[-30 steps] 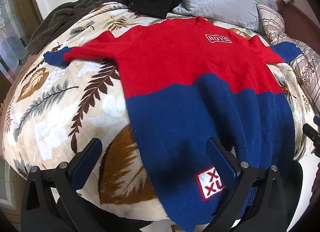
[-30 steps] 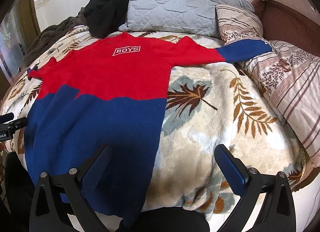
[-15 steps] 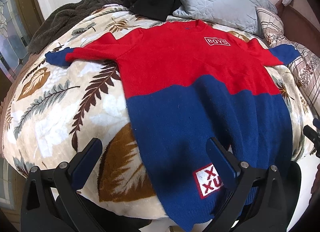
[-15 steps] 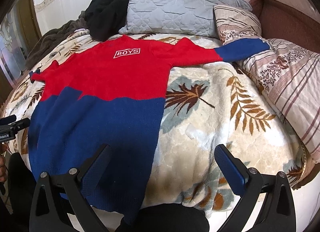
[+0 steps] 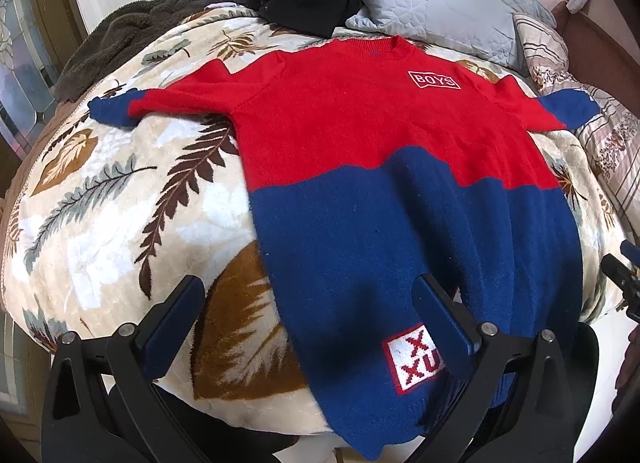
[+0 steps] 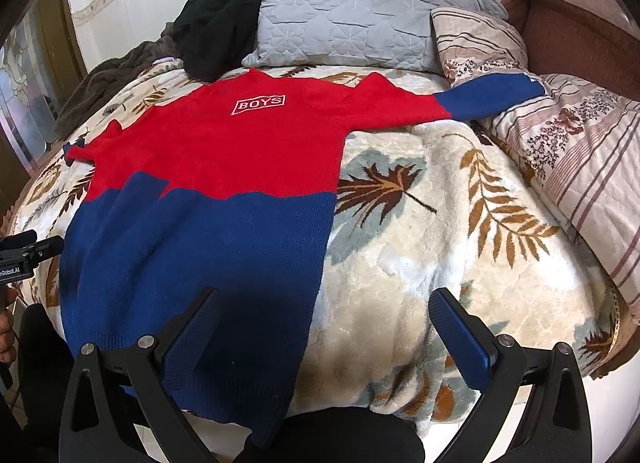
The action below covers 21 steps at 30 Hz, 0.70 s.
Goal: Fold small clothes
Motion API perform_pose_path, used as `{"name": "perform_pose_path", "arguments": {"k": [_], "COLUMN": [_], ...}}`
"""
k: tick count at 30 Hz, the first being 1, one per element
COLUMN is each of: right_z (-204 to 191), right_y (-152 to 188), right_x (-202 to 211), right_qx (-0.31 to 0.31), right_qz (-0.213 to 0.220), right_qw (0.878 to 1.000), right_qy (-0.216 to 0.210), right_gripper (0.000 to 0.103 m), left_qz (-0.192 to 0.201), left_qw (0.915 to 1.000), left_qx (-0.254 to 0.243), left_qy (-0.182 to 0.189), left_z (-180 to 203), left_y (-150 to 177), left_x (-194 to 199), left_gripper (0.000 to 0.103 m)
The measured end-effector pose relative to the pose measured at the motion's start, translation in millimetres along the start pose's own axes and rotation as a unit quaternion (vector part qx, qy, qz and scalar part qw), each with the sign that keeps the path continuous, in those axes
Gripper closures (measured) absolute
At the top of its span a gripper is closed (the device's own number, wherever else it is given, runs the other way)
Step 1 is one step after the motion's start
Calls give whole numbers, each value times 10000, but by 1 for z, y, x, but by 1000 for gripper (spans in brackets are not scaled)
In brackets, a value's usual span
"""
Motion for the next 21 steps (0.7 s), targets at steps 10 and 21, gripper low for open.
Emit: {"name": "perform_pose_path", "arguments": {"k": [10, 21], "right_z": [4, 6], "right_y": [-3, 2], "right_x": [-2, -15], "right_qx": [-77, -109], "right_qz": [-1, -189], "right_qw": [9999, 9996], "right_qy": [-80, -154], "right_gripper": [2, 4], "left_qz": [-59, -245], "left_qw": [10000, 9995], "left_qx": [45, 203], "left_qy": [15, 25], "left_z": [-7, -13], "left_y": [-2, 3], "left_x": [0, -7], "left_gripper": [0, 0]}}
Point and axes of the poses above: each gripper's, at about its wrist camera, not at the fingertips, and x roughly against the way its jaws point, z to its right, y to its underside, the point moved 1 cm from there along -x, roughly the way its jaws point, and after that the axes turned 9 degrees about -x, right-handed, at the moved point
